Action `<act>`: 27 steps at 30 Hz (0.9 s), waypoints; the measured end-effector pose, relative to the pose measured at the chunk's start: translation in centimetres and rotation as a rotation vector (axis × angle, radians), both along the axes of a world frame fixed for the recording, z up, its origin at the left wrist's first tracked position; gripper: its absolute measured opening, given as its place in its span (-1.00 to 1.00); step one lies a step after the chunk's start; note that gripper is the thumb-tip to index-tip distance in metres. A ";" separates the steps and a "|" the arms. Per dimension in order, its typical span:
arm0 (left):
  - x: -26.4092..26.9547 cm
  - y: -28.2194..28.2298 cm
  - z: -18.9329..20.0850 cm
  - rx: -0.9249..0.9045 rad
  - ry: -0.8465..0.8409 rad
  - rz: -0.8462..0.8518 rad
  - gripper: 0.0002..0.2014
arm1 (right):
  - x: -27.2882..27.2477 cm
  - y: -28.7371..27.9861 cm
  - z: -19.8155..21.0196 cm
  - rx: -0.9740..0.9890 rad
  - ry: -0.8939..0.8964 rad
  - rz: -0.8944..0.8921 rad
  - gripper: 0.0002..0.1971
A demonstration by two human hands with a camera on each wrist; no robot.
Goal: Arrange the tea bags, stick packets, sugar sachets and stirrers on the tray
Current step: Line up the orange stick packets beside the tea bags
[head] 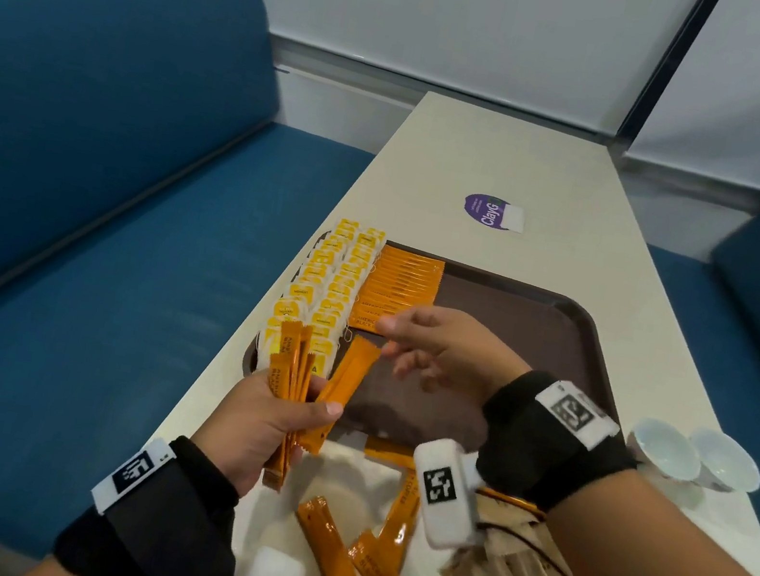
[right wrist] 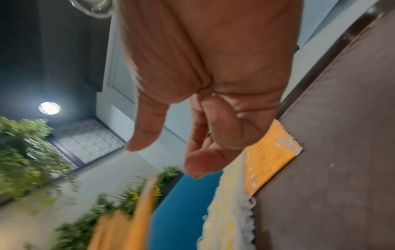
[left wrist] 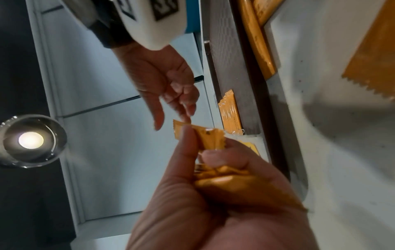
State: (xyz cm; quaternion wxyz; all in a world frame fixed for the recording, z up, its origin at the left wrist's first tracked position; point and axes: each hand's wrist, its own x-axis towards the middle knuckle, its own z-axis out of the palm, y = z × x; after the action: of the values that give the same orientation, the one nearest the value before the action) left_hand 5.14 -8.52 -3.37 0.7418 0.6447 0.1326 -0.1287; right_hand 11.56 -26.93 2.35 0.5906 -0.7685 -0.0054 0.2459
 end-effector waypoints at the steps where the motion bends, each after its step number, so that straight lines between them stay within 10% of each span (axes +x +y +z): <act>1: -0.2 -0.3 0.0 0.027 -0.016 -0.019 -0.84 | -1.2 0.2 0.2 0.017 -0.028 0.046 -0.86; 16: -1.7 -2.9 1.8 -0.118 0.103 -0.200 -0.85 | -5.5 -2.4 -0.9 0.394 -0.096 0.064 -0.85; 27: -0.7 -2.9 1.2 -0.225 0.039 0.020 -0.89 | -7.0 -0.4 -2.1 0.142 0.000 0.066 -0.78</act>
State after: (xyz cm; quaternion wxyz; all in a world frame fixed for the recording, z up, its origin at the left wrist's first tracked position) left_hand 4.41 -11.41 -2.13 0.8080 0.5534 0.1380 -0.1477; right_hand 4.55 -27.32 0.22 0.6352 -0.7240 -0.0483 0.2645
